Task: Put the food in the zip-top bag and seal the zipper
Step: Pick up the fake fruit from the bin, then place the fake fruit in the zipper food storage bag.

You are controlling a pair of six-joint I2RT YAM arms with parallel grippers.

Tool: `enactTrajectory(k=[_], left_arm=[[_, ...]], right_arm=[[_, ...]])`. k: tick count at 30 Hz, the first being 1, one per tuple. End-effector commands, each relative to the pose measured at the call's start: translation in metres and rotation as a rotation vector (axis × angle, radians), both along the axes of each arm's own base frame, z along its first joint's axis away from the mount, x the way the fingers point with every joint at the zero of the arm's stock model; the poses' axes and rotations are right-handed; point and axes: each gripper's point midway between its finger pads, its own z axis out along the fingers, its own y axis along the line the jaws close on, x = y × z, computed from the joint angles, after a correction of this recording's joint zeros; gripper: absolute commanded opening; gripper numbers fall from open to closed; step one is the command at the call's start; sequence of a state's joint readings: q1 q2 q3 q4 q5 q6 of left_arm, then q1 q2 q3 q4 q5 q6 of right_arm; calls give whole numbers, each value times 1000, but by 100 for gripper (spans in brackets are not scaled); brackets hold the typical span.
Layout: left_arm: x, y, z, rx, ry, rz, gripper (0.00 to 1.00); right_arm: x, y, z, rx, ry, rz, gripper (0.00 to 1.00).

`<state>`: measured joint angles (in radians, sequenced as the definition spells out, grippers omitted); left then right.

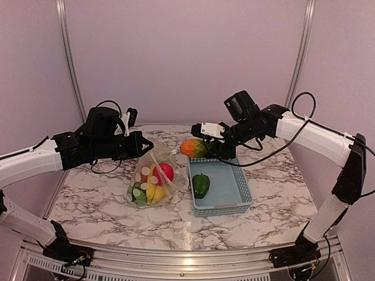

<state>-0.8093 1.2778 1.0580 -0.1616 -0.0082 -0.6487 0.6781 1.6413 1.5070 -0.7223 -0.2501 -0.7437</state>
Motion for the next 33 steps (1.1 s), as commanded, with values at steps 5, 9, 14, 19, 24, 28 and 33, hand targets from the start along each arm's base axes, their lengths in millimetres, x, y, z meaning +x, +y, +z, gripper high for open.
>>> enactTrajectory(k=[5,9,14,19,24,28,33], left_arm=[[5,-6,5,-27,-9,3,0],[2,-9,6,-38,-2,-15,0],[-2,-11,9,-47,-1,-34,0],[-9,-12,14,-64,-9,-57,0],[-18,-23,16,-90,-12,-114,0],[-20,-31,13,-98,-7,-138,0],[-15,-39,8,-93,7,-136,0]], right_arm=[[-85,47,18,69,168,203,39],[-93,61,15,91,214,211,39],[-64,78,9,86,239,69,39],[-39,91,-1,62,254,-25,39],[-19,98,-9,39,251,-107,39],[-9,107,-10,30,260,-127,40],[-30,130,7,118,375,-13,43]])
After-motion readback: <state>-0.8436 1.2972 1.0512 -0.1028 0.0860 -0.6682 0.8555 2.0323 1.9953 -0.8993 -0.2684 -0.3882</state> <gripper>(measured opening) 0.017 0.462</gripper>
